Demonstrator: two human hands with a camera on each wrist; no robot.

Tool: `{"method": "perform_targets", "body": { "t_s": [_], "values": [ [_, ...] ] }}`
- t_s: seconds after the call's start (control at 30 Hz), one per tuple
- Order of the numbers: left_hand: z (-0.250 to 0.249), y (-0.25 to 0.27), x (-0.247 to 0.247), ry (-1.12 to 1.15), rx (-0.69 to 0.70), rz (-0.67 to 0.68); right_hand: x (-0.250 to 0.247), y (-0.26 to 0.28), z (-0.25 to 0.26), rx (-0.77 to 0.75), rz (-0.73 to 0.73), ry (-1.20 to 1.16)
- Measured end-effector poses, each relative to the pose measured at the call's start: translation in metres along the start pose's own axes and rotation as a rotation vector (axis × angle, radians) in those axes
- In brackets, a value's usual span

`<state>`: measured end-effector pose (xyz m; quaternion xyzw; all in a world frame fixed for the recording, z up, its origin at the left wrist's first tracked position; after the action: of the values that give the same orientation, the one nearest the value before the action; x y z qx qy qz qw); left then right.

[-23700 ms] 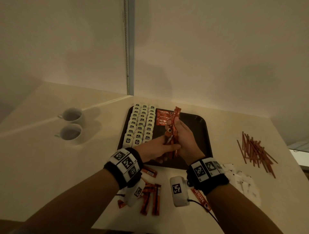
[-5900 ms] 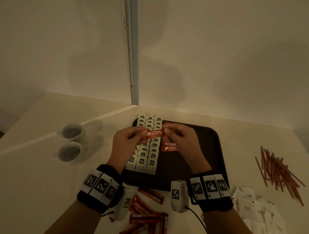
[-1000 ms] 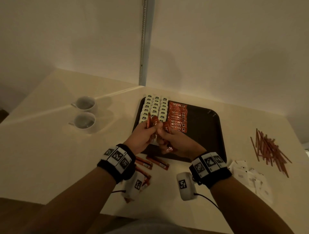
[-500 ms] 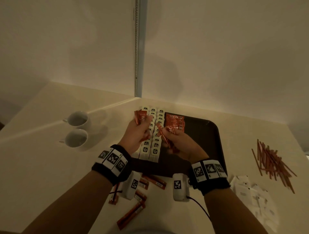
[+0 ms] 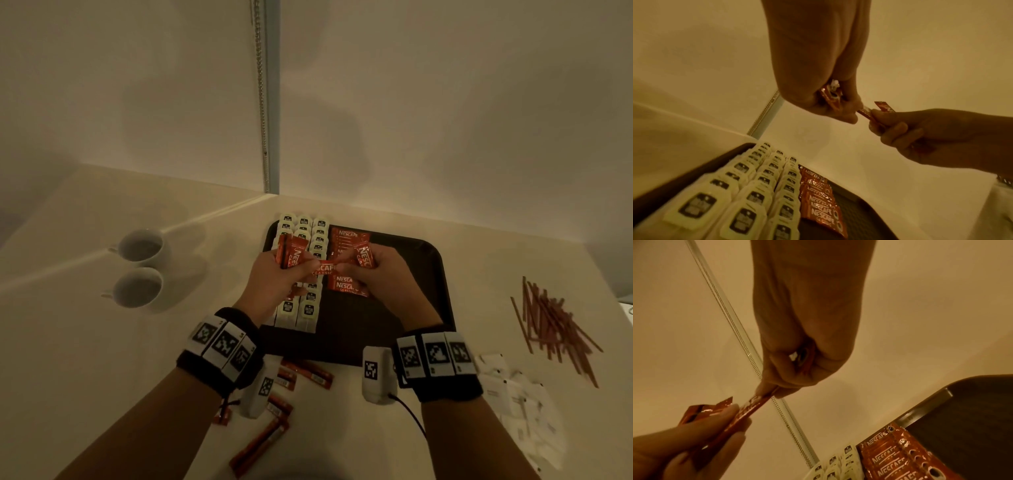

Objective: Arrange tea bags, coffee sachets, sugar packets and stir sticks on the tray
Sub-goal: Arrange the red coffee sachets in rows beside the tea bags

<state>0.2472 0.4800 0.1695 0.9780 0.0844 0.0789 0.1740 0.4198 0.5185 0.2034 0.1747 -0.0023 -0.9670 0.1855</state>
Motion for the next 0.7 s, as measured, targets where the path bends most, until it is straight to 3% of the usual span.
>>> {"method": "perform_targets", "body": {
  "t_s": [0.27,0.53,0.7],
  "values": [
    [0.0,0.0,0.001,0.057,0.048,-0.039,-0.006,0.0,-0.004,-0.01,-0.062,-0.038],
    [0.008,-0.004,-0.009,-0.116,0.021,-0.092,-0.01,-0.011,-0.029,0.014,0.053,0.145],
    [0.018,0.0,-0.031,-0.039,-0.065,-0.199,-0.038,-0.018,-0.073,0.103,-0.045,0.176]
  ]
}}
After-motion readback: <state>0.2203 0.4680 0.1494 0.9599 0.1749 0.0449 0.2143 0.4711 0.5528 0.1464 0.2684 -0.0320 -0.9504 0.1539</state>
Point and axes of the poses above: each hand's wrist, its own y-axis away from the middle knuckle, its own x-axis out of the palm, z = x × y, the point moved 5 cm from there along -y, towards the middle knuckle, and after that the axes turned 6 degrees about -x, right-handed, at the moved point
